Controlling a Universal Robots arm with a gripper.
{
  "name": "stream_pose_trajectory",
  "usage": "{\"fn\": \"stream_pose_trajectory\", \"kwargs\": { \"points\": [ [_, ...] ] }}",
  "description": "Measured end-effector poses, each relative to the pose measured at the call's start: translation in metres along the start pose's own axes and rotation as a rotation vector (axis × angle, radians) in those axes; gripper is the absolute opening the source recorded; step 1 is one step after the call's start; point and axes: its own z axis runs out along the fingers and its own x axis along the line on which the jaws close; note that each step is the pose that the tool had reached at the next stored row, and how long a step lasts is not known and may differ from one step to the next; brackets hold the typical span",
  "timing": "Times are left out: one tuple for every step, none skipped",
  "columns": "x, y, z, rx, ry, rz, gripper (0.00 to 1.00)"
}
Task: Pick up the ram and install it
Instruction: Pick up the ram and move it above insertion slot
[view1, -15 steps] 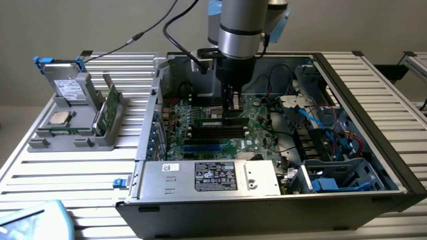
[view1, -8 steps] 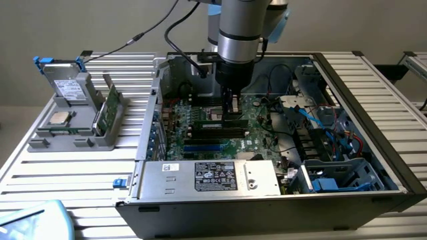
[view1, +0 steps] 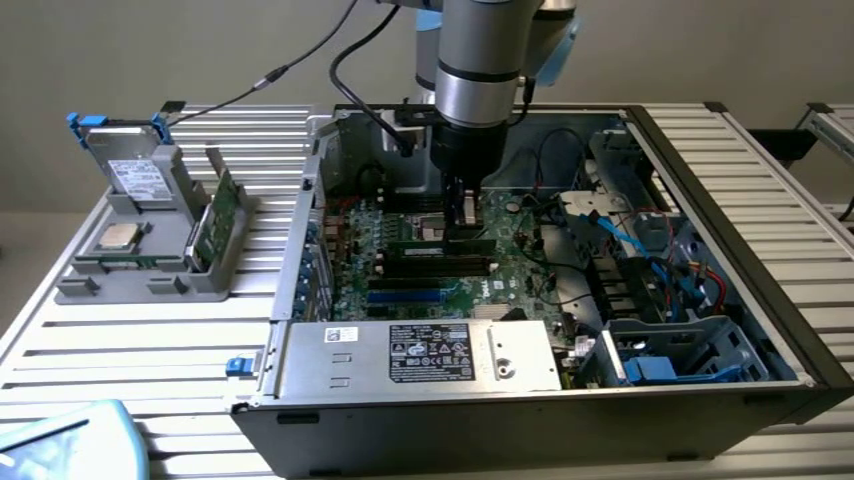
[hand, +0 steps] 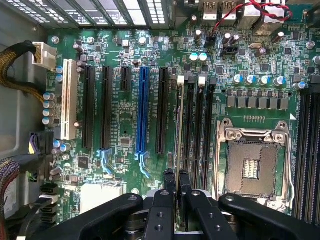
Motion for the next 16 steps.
{"fn": "stream_pose_trajectory", "kwargs": {
  "points": [
    [-0.0001, 0.0000, 0.0001, 0.0000, -0.0001, 0.000, 0.14],
    [-0.0001, 0.0000, 0.0000, 0.0000, 0.0000, 0.000, 0.14],
    [-0.0001, 0.0000, 0.0000, 0.0000, 0.0000, 0.000, 0.14],
    [0.0000, 0.0000, 0.0000, -0.0001, 0.0001, 0.000, 0.14],
    [-0.0005, 0.0001, 0.0000, -0.0001, 0.0000, 0.000, 0.14],
    [-0.0010, 0.0003, 0.0001, -0.0001, -0.0001, 0.000, 0.14],
    [-0.0009, 0.0005, 0.0002, -0.0001, 0.0000, 0.000, 0.14],
    [-0.0010, 0.0005, 0.0002, -0.0006, 0.0001, 0.000, 0.14],
    [-0.0011, 0.0007, 0.0002, -0.0011, 0.0002, 0.000, 0.14],
    [-0.0013, 0.0010, 0.0006, -0.0017, -0.0001, 0.000, 0.14],
    [-0.0014, 0.0016, 0.0010, -0.0041, -0.0006, 0.000, 0.14],
    [-0.0014, 0.0021, 0.0011, -0.0107, -0.0021, -0.001, 0.14],
    [-0.0015, 0.0027, 0.0014, -0.0176, -0.0040, -0.002, 0.14],
    [-0.0016, 0.0028, 0.0020, -0.0217, -0.0051, -0.003, 0.14],
    [-0.0016, 0.0028, 0.0020, -0.0237, -0.0052, -0.003, 0.14],
    [-0.0015, 0.0028, 0.0020, -0.0241, -0.0052, -0.003, 0.14]
  ]
}}
